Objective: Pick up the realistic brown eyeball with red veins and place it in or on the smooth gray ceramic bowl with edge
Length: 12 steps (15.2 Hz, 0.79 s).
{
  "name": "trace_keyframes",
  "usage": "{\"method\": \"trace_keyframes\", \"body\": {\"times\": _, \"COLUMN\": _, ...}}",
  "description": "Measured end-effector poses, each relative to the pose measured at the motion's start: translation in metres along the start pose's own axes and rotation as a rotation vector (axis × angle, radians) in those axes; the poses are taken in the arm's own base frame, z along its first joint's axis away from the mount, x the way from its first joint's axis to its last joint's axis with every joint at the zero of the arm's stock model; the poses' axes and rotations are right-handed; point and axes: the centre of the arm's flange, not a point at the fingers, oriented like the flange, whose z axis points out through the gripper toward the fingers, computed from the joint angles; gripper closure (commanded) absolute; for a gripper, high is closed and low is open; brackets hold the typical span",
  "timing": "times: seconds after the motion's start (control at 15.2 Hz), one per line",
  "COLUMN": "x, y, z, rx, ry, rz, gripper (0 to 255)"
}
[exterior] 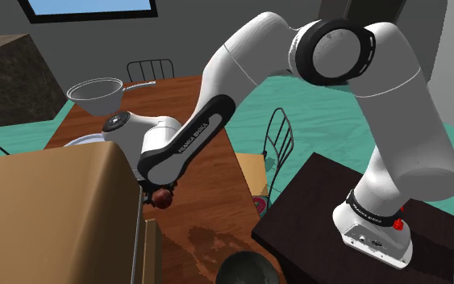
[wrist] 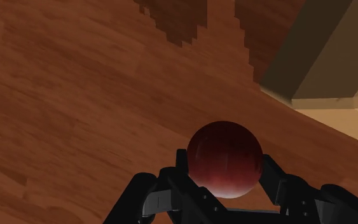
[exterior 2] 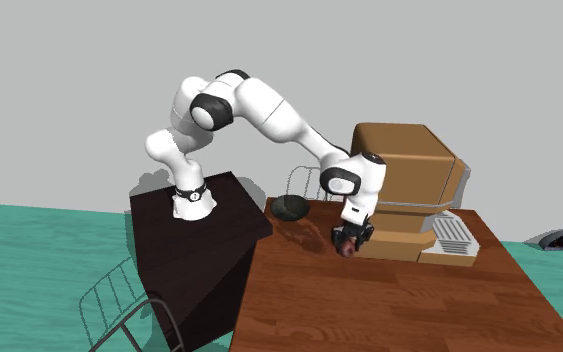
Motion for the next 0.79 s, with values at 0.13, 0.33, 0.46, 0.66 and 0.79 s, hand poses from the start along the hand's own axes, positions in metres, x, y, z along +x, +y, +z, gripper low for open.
{"method": "trace_keyframes", "body": {"times": 0.13, "x": 0.001, "y": -0.001, "z": -0.011, "rx": 0.001, "ry": 0.0, "rz": -0.001, "gripper": 255}}
{"method": "trace_keyframes", "body": {"times": 0.33, "x": 0.0, "y": 0.003, "z": -0.027, "rx": -0.001, "ry": 0.0, "rz": 0.001, "gripper": 255}}
{"method": "trace_keyframes", "body": {"times": 0.46, "x": -0.003, "y": 0.006, "z": -0.035, "rx": -0.001, "ry": 0.0, "rz": 0.005, "gripper": 255}}
{"method": "trace_keyframes", "body": {"times": 0.66, "x": -0.025, "y": 0.016, "z": -0.044, "rx": 0.012, "ry": 0.013, "rz": 0.022, "gripper": 255}}
{"method": "trace_keyframes", "body": {"times": 0.79, "x": -0.043, "y": 0.025, "z": -0.047, "rx": 0.019, "ry": 0.019, "rz": 0.031, "gripper": 255}}
